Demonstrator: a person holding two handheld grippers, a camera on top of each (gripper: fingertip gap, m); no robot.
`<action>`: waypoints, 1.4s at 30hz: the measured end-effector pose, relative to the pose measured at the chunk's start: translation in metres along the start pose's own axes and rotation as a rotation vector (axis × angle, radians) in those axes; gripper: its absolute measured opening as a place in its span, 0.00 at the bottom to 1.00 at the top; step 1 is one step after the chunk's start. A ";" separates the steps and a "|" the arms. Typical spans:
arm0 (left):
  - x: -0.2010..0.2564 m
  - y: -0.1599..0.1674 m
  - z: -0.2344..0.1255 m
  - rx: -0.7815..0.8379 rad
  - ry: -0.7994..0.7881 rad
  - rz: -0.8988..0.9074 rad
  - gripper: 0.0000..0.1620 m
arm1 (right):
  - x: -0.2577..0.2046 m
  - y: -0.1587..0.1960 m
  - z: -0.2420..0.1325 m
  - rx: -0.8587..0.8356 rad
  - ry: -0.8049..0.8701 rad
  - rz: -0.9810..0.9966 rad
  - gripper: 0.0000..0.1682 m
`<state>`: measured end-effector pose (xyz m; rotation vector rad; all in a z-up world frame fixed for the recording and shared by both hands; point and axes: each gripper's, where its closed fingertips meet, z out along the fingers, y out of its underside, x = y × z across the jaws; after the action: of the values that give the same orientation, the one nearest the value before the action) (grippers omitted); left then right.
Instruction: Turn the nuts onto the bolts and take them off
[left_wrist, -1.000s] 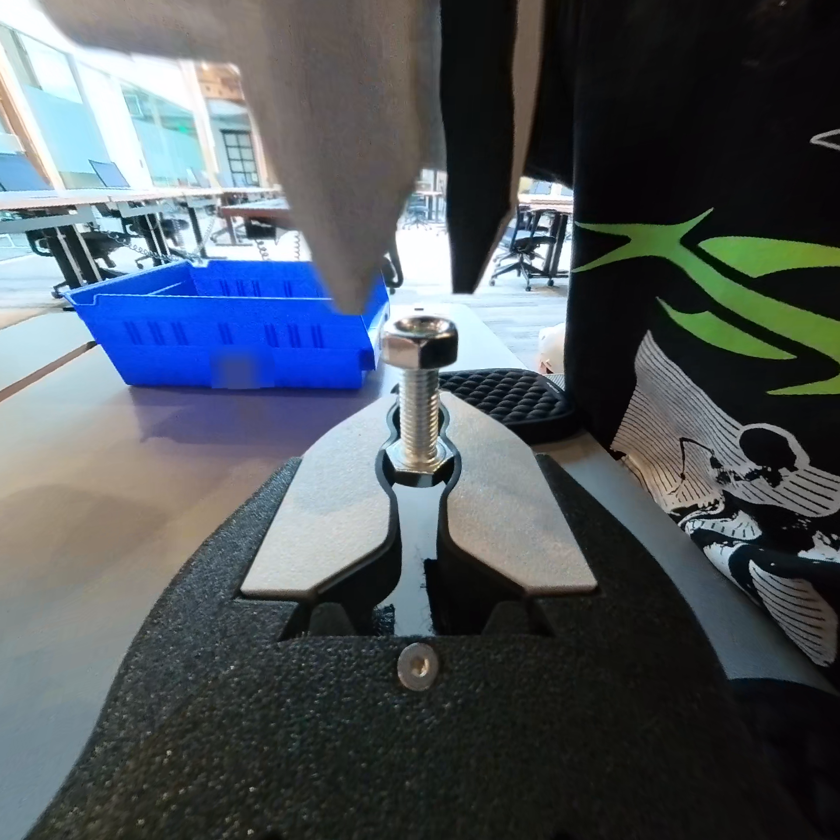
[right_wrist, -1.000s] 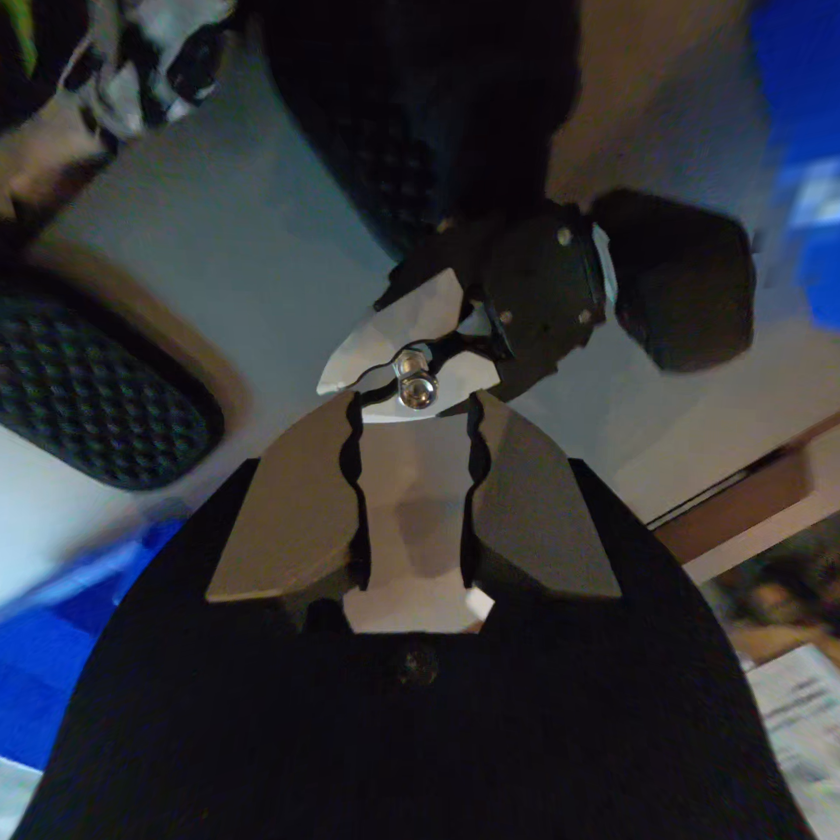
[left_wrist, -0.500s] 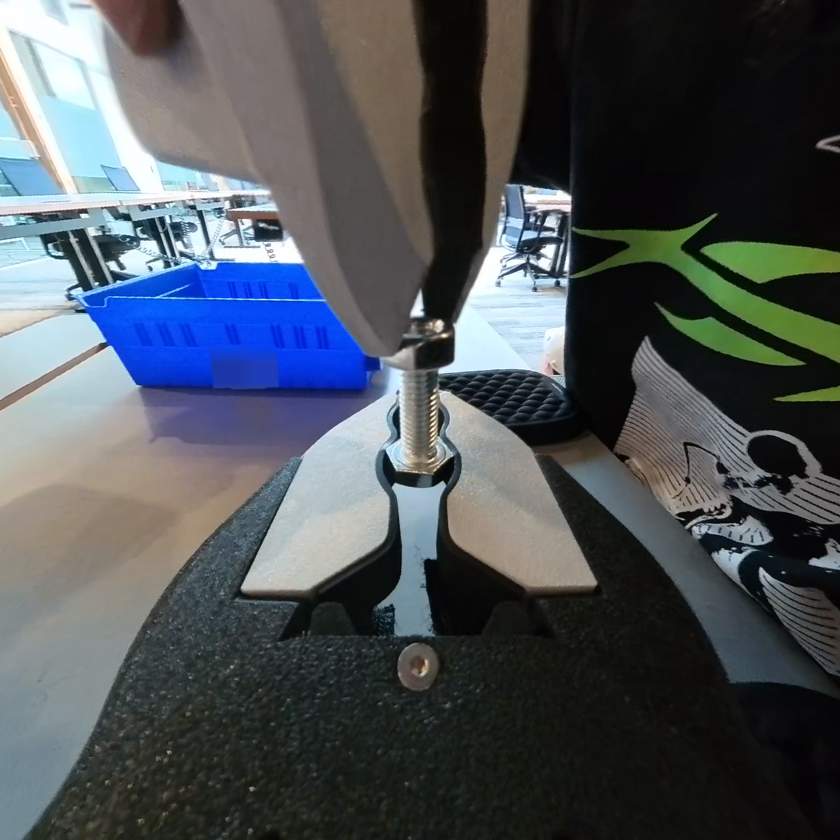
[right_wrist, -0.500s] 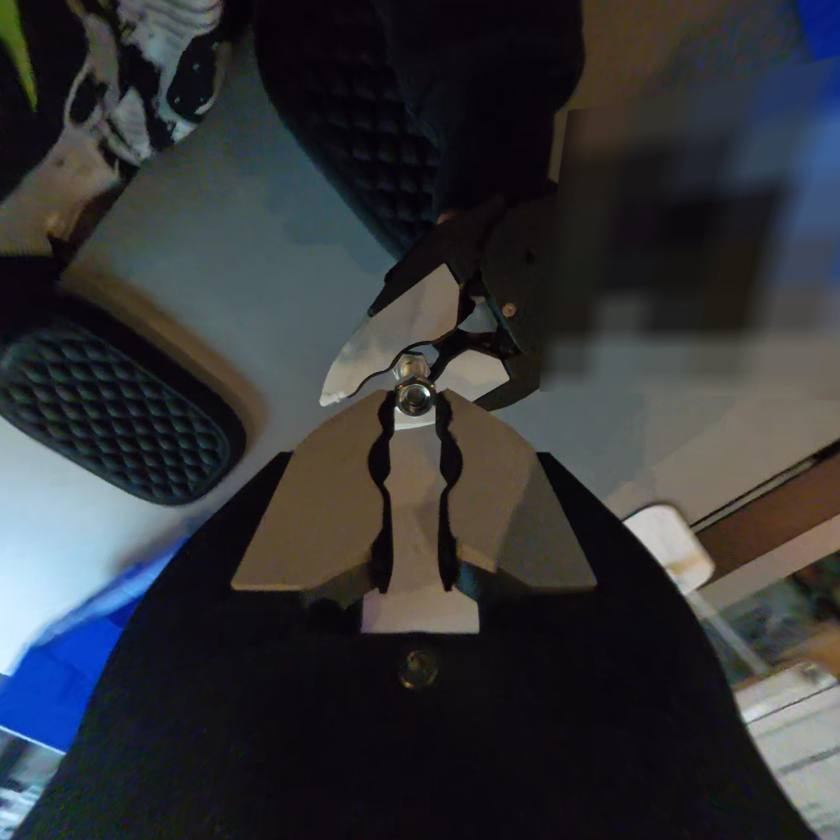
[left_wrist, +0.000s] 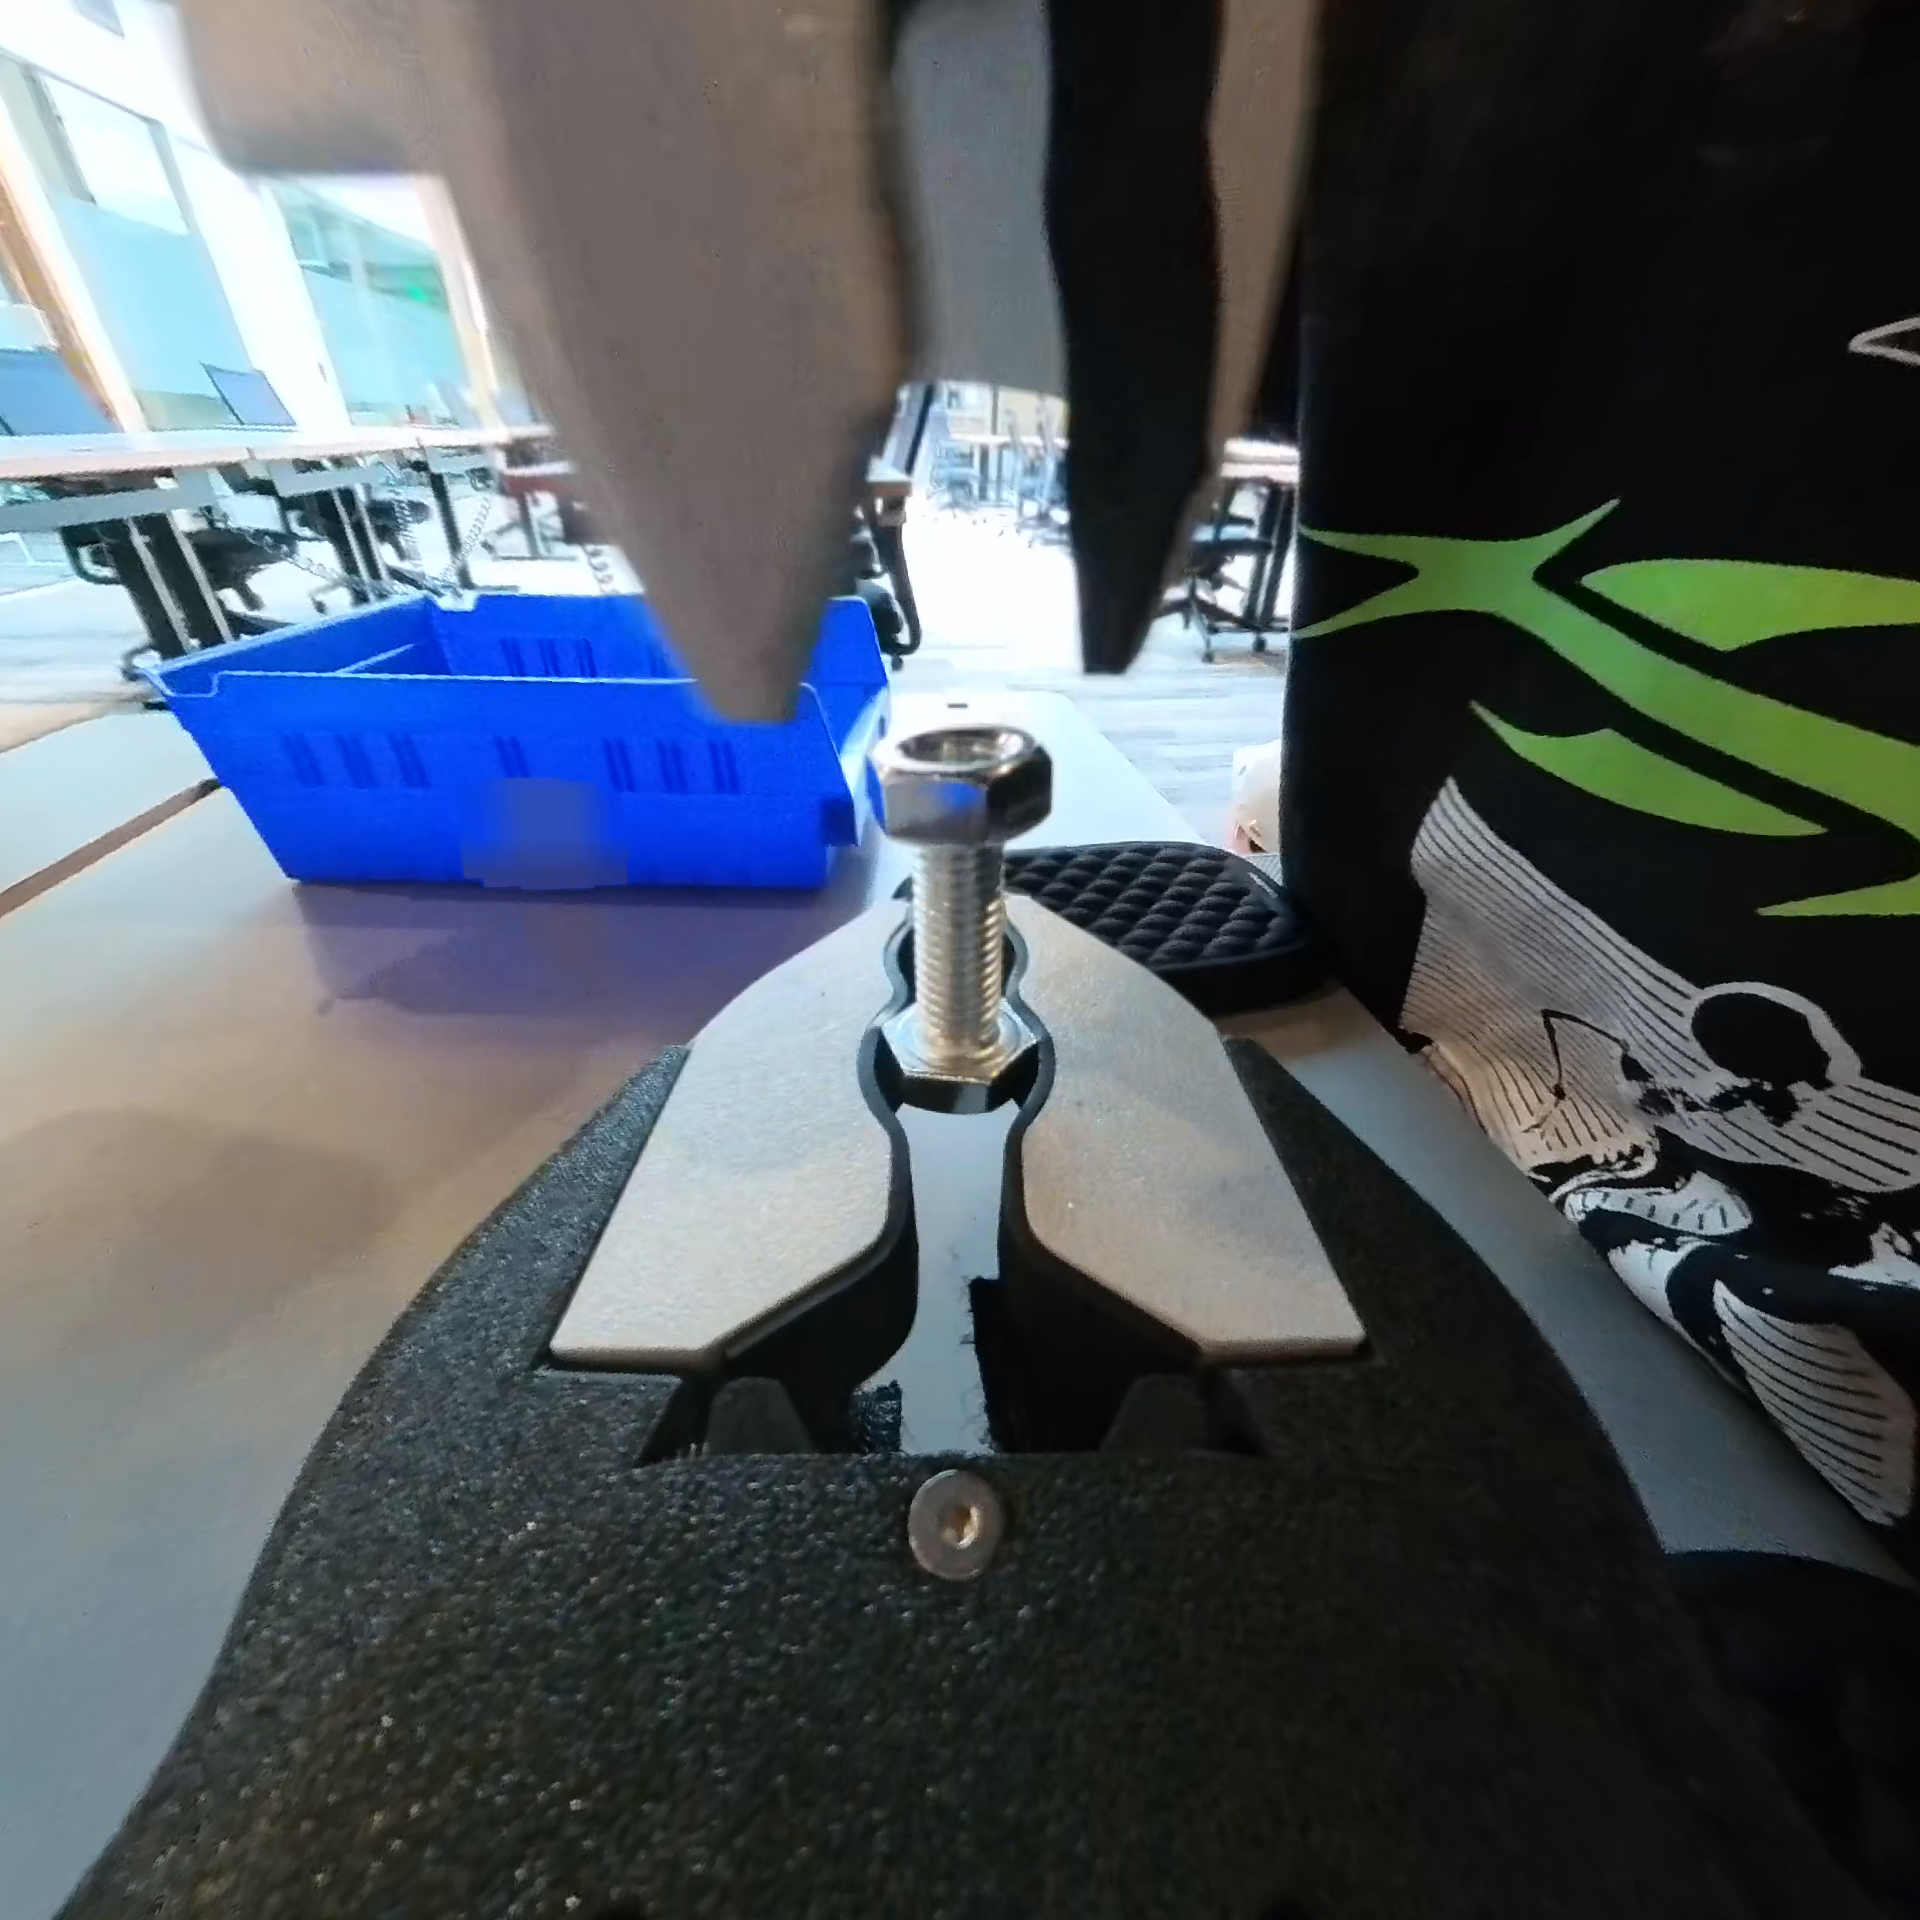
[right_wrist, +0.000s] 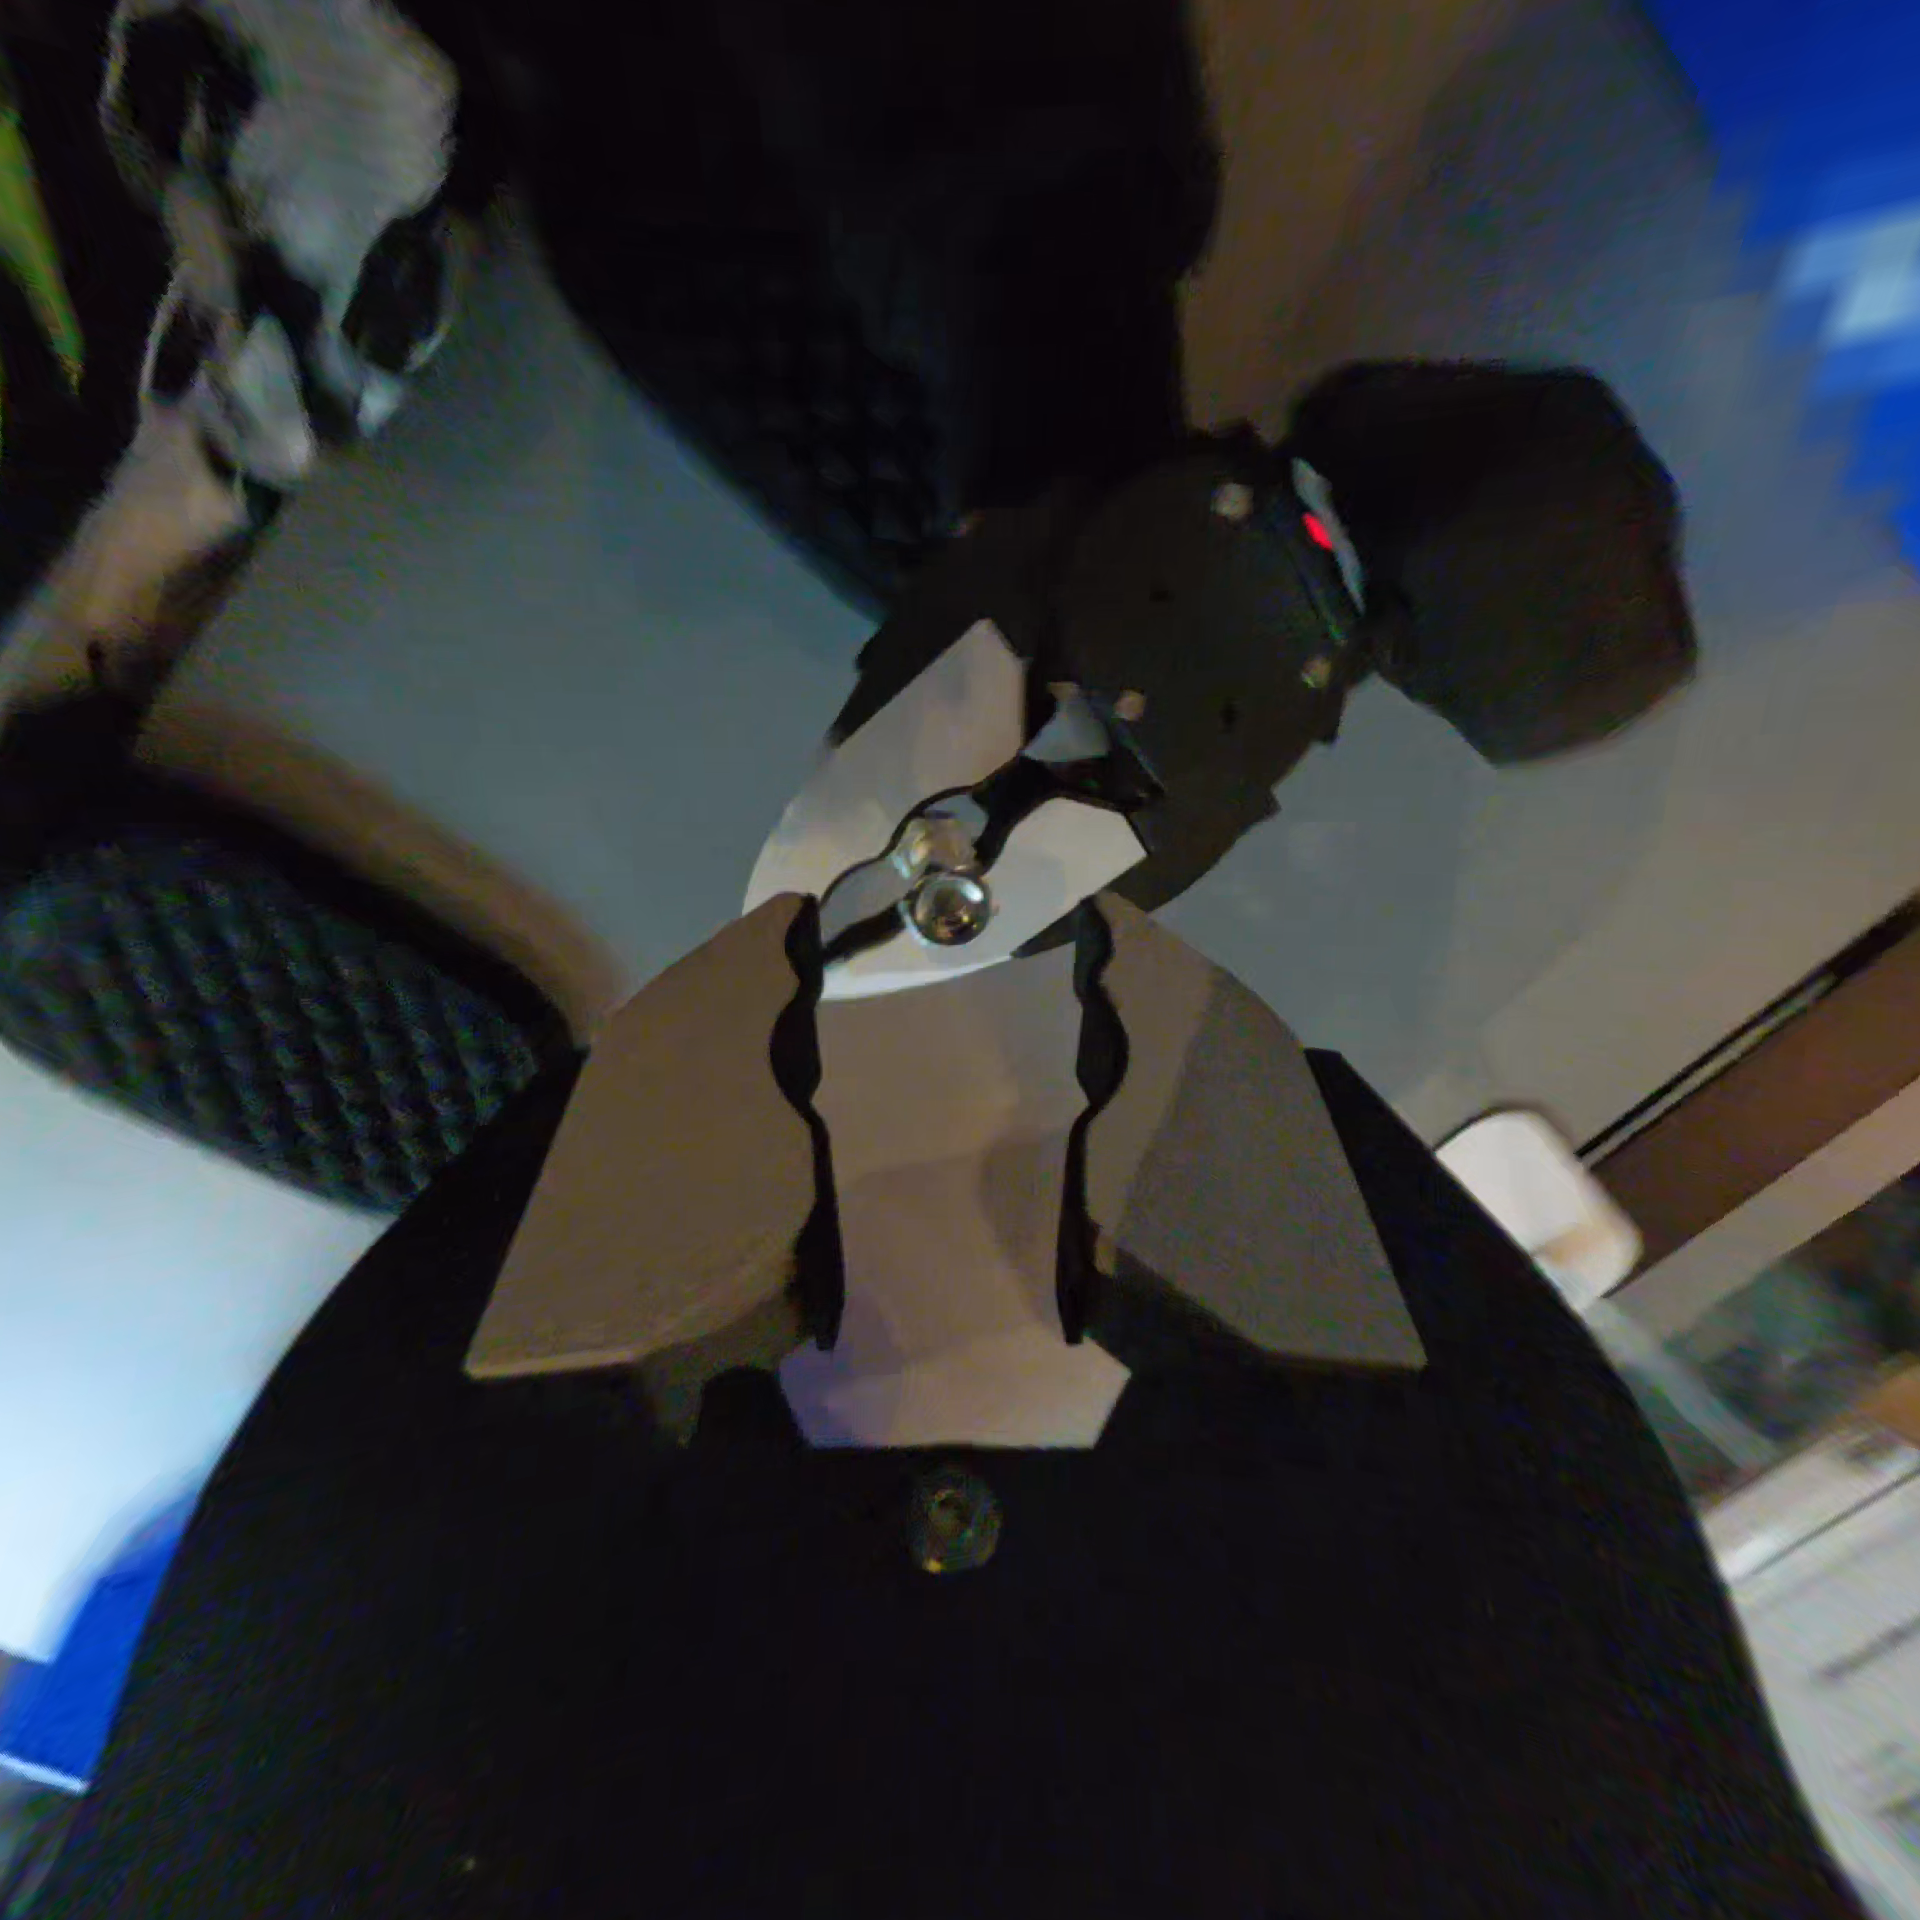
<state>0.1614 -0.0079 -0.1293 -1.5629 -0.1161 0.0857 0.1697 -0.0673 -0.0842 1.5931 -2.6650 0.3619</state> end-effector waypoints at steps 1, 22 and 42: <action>0.001 0.001 0.000 -0.003 0.005 -0.002 0.07 | -0.004 0.002 0.000 -0.014 -0.022 -0.116 0.27; -0.004 0.002 0.000 -0.017 -0.048 0.017 0.07 | -0.003 0.009 0.008 -0.070 -0.008 0.557 0.10; 0.008 0.002 0.003 -0.016 0.037 0.010 0.07 | -0.007 0.007 0.012 -0.061 -0.077 -0.344 0.10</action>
<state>0.1692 -0.0035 -0.1313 -1.5802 -0.0797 0.0636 0.1676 -0.0606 -0.0980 2.0341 -2.3580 0.2095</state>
